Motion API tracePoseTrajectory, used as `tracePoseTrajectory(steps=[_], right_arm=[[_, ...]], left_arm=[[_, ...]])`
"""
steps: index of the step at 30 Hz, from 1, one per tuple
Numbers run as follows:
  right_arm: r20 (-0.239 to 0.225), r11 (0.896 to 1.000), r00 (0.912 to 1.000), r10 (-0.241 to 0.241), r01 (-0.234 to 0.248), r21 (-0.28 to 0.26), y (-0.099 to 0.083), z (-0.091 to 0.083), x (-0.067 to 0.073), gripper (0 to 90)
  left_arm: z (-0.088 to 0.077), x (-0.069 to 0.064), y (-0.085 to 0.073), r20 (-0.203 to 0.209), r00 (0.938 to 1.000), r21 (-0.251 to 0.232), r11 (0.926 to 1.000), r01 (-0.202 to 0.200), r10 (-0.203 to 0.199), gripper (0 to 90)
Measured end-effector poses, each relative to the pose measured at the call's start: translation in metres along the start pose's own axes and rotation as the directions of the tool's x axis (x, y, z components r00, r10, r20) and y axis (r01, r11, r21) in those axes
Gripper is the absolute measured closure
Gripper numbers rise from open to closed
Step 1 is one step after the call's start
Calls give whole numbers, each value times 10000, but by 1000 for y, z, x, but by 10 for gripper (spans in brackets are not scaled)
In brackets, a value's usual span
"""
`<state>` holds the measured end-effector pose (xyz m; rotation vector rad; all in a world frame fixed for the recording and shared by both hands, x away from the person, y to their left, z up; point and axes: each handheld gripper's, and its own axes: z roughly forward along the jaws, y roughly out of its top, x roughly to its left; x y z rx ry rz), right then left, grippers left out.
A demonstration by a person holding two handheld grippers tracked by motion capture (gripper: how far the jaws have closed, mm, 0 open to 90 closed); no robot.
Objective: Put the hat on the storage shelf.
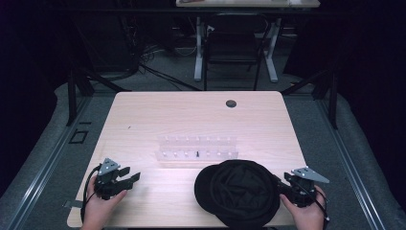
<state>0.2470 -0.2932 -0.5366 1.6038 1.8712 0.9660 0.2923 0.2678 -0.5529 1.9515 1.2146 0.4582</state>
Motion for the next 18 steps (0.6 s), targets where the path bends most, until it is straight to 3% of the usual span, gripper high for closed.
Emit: tracePoseTrajectory(steps=[6, 11, 13, 15, 18], right_arm=[[318, 9992, 9992, 261, -270, 290, 0, -10, -7, 558], [346, 9957, 9971, 676, -696, 609, 5, -15, -11, 564], [334, 9907, 9970, 701, -735, 1146, 11, -17, -9, 549], [288, 9898, 9979, 578, -611, 1287, 13, -18, -8, 542], [90, 9766, 9992, 400, -410, 2112, 25, -22, -3, 530]], left_arm=[[5, -3, 0, -199, 9996, 307, 9993, -208, 215, 454], [5, -6, 1, -272, 9993, 85, 9996, -271, 273, 440], [6, -6, 3, -319, 9990, 10, 9996, -297, 298, 440], [7, -6, 4, -324, 9989, 17, 9994, -337, 337, 440], [7, -8, 4, -352, 9982, 124, 9987, -486, 490, 440]])
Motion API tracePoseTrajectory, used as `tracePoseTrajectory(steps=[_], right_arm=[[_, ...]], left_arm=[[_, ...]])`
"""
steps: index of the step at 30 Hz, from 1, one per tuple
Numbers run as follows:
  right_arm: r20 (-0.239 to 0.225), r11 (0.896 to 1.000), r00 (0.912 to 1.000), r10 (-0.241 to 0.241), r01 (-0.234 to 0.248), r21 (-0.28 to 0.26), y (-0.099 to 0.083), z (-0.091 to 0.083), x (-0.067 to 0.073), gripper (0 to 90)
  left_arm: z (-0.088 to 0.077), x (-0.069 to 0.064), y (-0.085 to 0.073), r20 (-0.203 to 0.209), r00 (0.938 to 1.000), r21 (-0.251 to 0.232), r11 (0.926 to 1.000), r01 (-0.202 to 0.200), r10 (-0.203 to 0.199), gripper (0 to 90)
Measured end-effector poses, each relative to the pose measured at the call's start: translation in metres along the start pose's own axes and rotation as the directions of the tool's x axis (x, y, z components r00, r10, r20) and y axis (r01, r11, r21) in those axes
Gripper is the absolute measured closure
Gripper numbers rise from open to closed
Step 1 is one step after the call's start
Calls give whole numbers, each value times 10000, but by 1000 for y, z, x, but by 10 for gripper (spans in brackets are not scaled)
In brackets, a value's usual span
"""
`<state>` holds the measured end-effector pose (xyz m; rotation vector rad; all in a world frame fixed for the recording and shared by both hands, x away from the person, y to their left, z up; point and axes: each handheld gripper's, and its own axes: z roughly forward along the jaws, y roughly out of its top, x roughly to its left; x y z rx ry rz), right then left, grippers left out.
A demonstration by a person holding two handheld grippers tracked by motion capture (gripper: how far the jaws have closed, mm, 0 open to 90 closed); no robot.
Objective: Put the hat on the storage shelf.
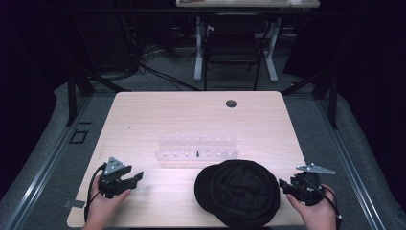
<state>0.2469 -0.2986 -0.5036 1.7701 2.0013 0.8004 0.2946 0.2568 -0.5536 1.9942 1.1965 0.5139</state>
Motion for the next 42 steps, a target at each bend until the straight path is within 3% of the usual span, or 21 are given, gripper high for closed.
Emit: tracePoseTrajectory(steps=[4, 6, 7, 8, 9, 10, 15, 17, 24, 27, 31, 32, 35, 42], right_arm=[[-275, 9970, 9996, 107, -86, 765, 11, -5, 3, 538], [-566, 9917, 9977, 384, -311, 1244, 15, -4, 3, 552], [-566, 9917, 9977, 384, -311, 1244, 15, -4, 3, 552], [-811, 9830, 9941, 719, -569, 1744, 17, -2, 1, 574], [-811, 9830, 9941, 719, -569, 1744, 17, -2, 1, 574], [-933, 9766, 9915, 905, -700, 2033, 16, 1, -2, 603], [-954, 9678, 9886, 1162, -911, 2347, 13, 9, -6, 614], [-1004, 9566, 9838, 1486, -1172, 2669, 11, 17, -9, 636], [-1048, 9420, 9764, 1888, -1499, 3003, 10, 26, -11, 685], [-1029, 9310, 9773, 1853, -1411, 3367, 11, 29, -10, 692], [-1084, 9271, 9742, 1980, -1502, 3434, 10, 34, -10, 684], [-1082, 9174, 9761, 1885, -1358, 3740, 9, 37, -10, 678], [-1039, 9155, 9739, 2020, -1501, 3733, 8, 40, -9, 679], [-1041, 8981, 9737, 2024, -1422, 4161, 12, 45, -9, 714]], left_arm=[[-3, -4, 0, 20, 10000, -244, 9997, -89, 90, 440], [-4, -5, 0, 24, 9999, -243, 9996, -112, 113, 437], [-4, -6, -1, 14, 9999, -262, 9996, -117, 118, 437], [-3, -7, -1, 16, 9998, -194, 9996, -183, 184, 437], [-3, -7, -1, 16, 9998, -194, 9996, -183, 184, 437], [-3, -8, -2, 66, 9997, -181, 9996, -228, 229, 437], [-1, -8, -2, 79, 9998, -149, 9997, -192, 193, 437], [-1, -7, -2, 98, 9998, -134, 9998, -151, 152, 437], [-1, -6, -3, 106, 9999, -126, 9999, -97, 98, 436], [-1, -7, -3, 132, 9999, -76, 9999, -100, 100, 436], [0, -8, -4, 154, 9998, -54, 9999, -135, 136, 436], [-1, -8, -4, 166, 9997, 25, 9998, -181, 180, 436], [-1, -8, -4, 140, 9998, -61, 9999, -116, 117, 436], [0, -7, -5, 197, 9998, -44, 10000, -23, 24, 436]])
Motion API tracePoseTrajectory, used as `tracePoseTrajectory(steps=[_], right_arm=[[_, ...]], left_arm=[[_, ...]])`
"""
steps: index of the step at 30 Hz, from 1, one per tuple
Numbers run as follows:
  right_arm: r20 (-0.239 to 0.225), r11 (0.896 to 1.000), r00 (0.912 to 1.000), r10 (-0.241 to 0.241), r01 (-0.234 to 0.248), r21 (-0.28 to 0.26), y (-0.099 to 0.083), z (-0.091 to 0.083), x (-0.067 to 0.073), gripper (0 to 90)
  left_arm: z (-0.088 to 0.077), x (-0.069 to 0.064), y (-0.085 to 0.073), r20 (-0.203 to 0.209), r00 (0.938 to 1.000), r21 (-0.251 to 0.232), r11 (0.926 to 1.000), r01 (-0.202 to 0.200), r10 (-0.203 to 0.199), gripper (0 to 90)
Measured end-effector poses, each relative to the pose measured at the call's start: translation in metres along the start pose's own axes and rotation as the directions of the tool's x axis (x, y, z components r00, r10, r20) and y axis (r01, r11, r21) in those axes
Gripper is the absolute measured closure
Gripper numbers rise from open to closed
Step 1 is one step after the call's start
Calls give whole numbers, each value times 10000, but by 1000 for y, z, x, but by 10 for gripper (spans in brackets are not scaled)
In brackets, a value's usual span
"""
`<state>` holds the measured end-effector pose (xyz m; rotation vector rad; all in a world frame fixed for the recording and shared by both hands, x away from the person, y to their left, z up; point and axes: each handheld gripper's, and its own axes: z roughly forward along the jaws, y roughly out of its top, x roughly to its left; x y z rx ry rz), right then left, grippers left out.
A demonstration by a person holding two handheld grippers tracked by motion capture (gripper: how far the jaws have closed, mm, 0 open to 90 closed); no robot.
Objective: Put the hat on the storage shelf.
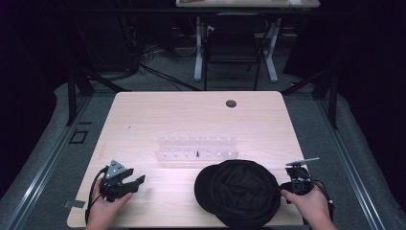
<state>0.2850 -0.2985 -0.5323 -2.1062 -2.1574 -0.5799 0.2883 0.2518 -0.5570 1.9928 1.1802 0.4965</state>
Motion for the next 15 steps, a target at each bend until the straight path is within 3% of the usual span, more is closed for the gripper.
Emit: tracePoseTrajectory(steps=[4, 9, 11, 12, 15], right_arm=[[-188, 9994, 9996, 194, -188, 293, 4, 3, 0, 777], [-99, 9990, 9996, 276, -272, 349, 5, 4, 2, 783], [-12, 9994, 9999, 160, -159, 297, 5, 5, 3, 784], [133, 9980, 9999, -104, 96, 622, 6, 3, 4, 783], [188, 9992, 9996, 196, -202, 331, 5, 5, 6, 783]], left_arm=[[0, 0, 1, 34, 10000, 52, 10000, -48, 47, 437], [1, -1, 1, 69, 10000, 85, 10000, -27, 27, 436], [1, -1, 1, 80, 10000, 45, 10000, -16, 15, 436], [1, -1, 1, 78, 10000, 57, 10000, -25, 24, 436], [1, 0, 0, 73, 10000, 57, 10000, -23, 22, 436]])
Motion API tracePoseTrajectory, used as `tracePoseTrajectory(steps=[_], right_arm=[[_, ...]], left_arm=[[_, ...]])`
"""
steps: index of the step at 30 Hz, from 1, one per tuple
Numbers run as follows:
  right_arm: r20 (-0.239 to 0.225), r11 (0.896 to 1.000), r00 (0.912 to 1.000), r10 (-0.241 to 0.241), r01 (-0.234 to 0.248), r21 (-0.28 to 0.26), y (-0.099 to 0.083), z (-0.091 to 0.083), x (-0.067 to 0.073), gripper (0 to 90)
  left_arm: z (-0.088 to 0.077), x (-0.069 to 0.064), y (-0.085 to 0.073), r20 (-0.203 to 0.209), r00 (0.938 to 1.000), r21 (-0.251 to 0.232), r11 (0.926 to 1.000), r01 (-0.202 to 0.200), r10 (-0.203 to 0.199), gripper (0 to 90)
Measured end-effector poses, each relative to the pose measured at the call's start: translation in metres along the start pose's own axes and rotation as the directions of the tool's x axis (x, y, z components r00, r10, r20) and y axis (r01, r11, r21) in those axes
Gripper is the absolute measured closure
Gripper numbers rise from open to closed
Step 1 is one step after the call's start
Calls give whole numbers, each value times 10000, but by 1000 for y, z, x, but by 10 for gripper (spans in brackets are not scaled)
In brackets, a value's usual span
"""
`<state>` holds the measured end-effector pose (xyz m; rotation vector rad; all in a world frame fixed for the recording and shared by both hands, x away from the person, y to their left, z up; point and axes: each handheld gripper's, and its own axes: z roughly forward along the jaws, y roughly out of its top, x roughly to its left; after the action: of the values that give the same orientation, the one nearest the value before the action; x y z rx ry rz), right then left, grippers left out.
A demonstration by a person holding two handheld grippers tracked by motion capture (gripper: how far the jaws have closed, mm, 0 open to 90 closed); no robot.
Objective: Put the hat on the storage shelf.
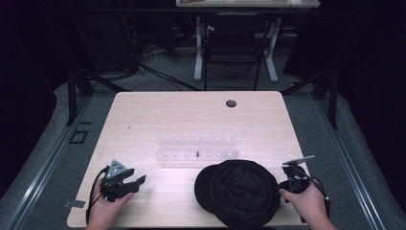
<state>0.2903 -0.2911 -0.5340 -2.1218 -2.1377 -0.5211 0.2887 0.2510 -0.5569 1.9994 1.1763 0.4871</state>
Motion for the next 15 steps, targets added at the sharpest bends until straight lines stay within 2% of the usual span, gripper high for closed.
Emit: tracePoseTrajectory(steps=[3, 8, 9, 10, 15], right_arm=[[228, 10000, 9997, 53, -55, 68, 0, -1, 2, 772], [217, 9999, 9997, 142, -143, 48, 0, 0, 0, 726], [246, 9996, 9995, 222, -226, 170, 1, 0, -2, 751], [27, 9991, 9997, 244, -245, 340, 1, 0, -3, 787], [103, 9985, 9997, 199, -205, 515, 4, 0, 1, 821]], left_arm=[[0, 1, 0, 6, 10000, 41, 10000, 21, -21, 435], [0, 1, 0, 9, 10000, 43, 10000, 34, -34, 435], [0, 1, 0, 7, 10000, 39, 10000, 37, -37, 435], [0, 1, 0, 12, 10000, 41, 10000, 41, -41, 435], [1, 1, 0, 17, 10000, 42, 10000, 71, -71, 435]])
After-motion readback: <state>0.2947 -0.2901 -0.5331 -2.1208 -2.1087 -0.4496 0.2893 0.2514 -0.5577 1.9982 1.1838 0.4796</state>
